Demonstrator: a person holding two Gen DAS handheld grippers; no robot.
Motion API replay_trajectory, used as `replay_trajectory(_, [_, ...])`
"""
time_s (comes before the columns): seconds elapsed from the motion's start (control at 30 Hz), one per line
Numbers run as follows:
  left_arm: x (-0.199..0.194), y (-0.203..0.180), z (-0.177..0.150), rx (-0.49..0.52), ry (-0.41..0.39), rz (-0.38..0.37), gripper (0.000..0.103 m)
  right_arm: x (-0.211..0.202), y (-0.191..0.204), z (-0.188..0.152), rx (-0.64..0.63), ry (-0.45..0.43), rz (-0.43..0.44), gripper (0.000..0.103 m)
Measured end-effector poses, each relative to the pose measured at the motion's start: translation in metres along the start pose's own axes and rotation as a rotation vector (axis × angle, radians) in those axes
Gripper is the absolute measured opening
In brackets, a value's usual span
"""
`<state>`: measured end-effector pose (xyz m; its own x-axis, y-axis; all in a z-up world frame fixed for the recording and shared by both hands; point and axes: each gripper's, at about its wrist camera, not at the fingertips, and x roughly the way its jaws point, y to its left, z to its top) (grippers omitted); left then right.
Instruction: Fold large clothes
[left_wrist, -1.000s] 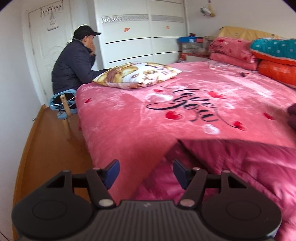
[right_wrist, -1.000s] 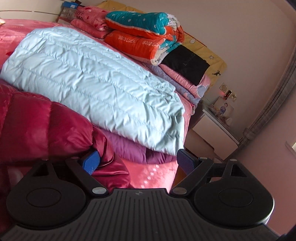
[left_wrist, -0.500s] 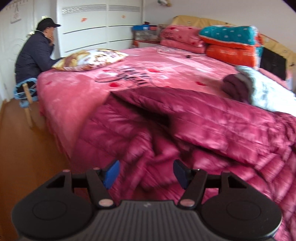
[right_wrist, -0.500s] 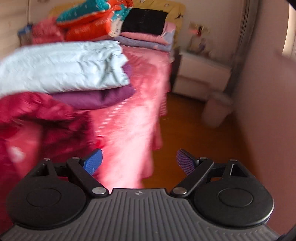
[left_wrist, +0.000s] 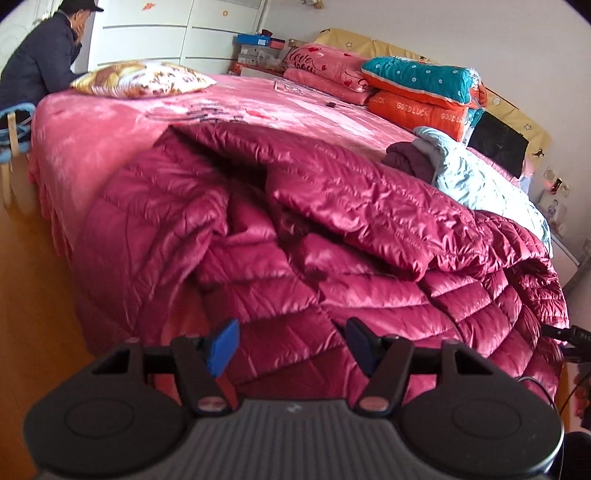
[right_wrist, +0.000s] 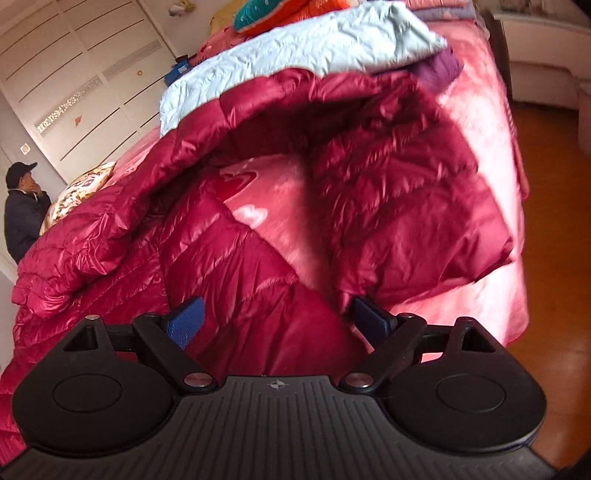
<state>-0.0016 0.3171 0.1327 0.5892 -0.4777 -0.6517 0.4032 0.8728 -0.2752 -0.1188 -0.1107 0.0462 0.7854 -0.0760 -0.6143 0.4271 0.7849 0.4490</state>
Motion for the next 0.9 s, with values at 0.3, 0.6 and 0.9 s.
replay_trajectory(0.3, [0.020,0.014,-0.017,-0.121,0.106,-0.144,0.064,0.004,0.003,-0.020,0.005,0.047,0.095,0.099])
replay_trajectory(0.6, [0.019,0.006,-0.027,-0.134,0.252,-0.227,0.084,0.002,0.025,-0.034,-0.016,0.075,0.094,0.040])
replay_trajectory(0.9, [0.016,-0.022,-0.030,-0.139,0.222,-0.259,0.046,-0.031,0.049,-0.040,0.001,-0.012,0.069,0.019])
